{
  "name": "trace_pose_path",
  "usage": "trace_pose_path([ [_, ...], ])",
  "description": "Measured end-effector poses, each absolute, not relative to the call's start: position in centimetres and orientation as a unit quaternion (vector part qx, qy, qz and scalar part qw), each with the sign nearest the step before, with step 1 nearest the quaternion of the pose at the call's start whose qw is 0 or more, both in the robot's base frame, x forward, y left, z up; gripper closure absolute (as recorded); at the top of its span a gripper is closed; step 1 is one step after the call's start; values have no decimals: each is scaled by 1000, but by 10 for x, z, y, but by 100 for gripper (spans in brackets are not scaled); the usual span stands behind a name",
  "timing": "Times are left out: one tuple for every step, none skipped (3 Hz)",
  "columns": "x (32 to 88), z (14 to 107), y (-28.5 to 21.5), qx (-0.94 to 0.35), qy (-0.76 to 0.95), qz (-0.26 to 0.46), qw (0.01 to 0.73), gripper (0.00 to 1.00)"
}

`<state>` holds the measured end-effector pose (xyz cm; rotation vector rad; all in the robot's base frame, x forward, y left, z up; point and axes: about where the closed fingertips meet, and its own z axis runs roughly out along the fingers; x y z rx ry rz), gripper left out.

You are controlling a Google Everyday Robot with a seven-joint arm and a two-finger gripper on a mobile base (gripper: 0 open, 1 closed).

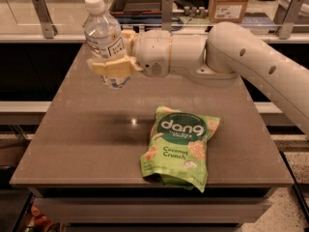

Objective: Pick blue plastic bottle

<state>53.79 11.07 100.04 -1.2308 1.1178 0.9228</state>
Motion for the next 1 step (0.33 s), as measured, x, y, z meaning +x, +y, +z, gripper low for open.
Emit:
trace_pose_path([
  [537, 1020, 111, -538, 467, 384, 587, 100],
])
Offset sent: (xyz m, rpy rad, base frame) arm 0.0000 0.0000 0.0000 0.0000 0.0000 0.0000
